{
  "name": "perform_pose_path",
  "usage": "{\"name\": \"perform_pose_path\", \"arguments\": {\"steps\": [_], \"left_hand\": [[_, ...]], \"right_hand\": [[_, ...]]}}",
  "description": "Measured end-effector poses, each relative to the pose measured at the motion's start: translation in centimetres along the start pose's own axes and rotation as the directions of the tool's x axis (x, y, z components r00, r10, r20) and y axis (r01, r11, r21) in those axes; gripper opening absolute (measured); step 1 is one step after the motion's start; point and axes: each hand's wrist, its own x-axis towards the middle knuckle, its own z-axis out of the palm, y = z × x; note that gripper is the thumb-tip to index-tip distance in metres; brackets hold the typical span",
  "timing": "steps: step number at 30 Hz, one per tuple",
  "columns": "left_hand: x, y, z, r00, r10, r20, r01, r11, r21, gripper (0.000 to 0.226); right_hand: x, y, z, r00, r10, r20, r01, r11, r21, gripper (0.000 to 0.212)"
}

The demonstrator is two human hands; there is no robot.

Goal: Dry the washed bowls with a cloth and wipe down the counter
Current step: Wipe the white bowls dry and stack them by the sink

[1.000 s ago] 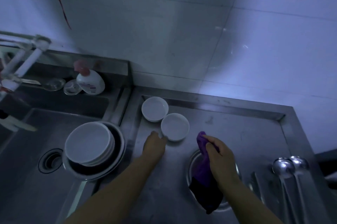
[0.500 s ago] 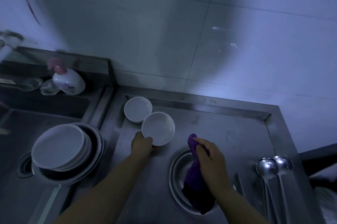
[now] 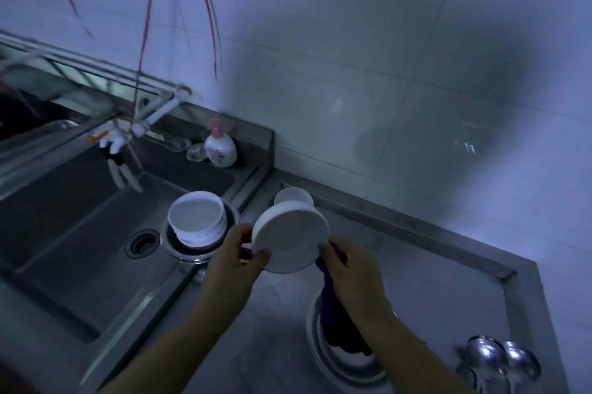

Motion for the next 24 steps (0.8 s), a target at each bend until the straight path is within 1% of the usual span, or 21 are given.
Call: {"name": "perform_pose_path", "arguments": {"steps": [3, 6, 8, 11, 14, 16, 17, 19, 20, 21, 22, 23, 24], "left_hand": [[-1.5, 1.8, -2.4, 0.999, 0.051, 0.017, -0.051, 0.999, 0.014, 0.037], [-2.3, 3.4, -4.4, 0.989, 0.144, 0.028, -0.146, 0.985, 0.09, 0.041], [-2.4, 4.4, -5.4, 0.978, 0.192, 0.081, -0.201, 0.974, 0.108, 0.047], [-2.4, 5.7, -6.8, 0.954, 0.242, 0.179, -0.27, 0.951, 0.154, 0.054], [-2.2, 6.7, -8.0, 0.906, 0.337, 0.257, -0.404, 0.868, 0.289, 0.052], [-2.1, 7.0, -8.7, 0.869, 0.407, 0.282, -0.487, 0.805, 0.34, 0.047], [-2.2, 7.0, -9.1, 0.857, 0.429, 0.284, -0.51, 0.786, 0.35, 0.045], [-2.4, 7.0, -9.7, 0.842, 0.458, 0.284, -0.536, 0.767, 0.353, 0.046], [-2.6, 6.9, -10.0, 0.839, 0.467, 0.279, -0.541, 0.764, 0.351, 0.046], [-2.8, 6.9, -10.2, 0.843, 0.466, 0.269, -0.536, 0.768, 0.349, 0.045], [-3.0, 6.8, -10.4, 0.851, 0.464, 0.247, -0.524, 0.779, 0.344, 0.043], [-3.3, 6.8, -10.5, 0.862, 0.46, 0.211, -0.506, 0.796, 0.331, 0.039], [-3.6, 6.8, -10.5, 0.875, 0.454, 0.169, -0.485, 0.816, 0.315, 0.034]], "right_hand": [[-0.9, -1.6, 0.1, 0.998, -0.059, 0.028, 0.059, 0.998, -0.012, 0.03], [-1.8, -2.8, 0.6, 0.995, -0.092, 0.038, 0.093, 0.996, -0.01, 0.029], [-2.4, -3.6, 0.8, 0.994, -0.104, 0.034, 0.104, 0.995, 0.008, 0.028], [-3.3, -4.8, 1.1, 0.997, -0.074, 0.024, 0.073, 0.997, 0.023, 0.026], [-4.4, -6.3, 1.0, 0.996, -0.054, 0.073, 0.053, 0.999, 0.006, 0.015], [-5.3, -7.3, 0.7, 0.995, -0.041, 0.09, 0.039, 0.999, 0.02, 0.018], [-5.6, -7.6, 0.6, 0.998, -0.023, 0.053, 0.021, 0.999, 0.042, 0.017], [-6.4, -8.2, 0.4, 0.994, 0.041, -0.101, -0.029, 0.993, 0.11, 0.009], [-6.9, -8.6, 0.4, 0.979, 0.069, -0.191, -0.037, 0.985, 0.166, 0.013], [-7.3, -9.2, 0.6, 0.958, 0.077, -0.275, -0.011, 0.972, 0.234, 0.016], [-7.7, -10.1, 0.8, 0.935, 0.055, -0.352, 0.044, 0.962, 0.268, 0.02], [-8.3, -11.0, 1.1, 0.9, -0.021, -0.436, 0.134, 0.964, 0.229, 0.022], [-8.7, -12.0, 1.4, 0.843, -0.163, -0.512, 0.247, 0.964, 0.099, 0.024]]}}
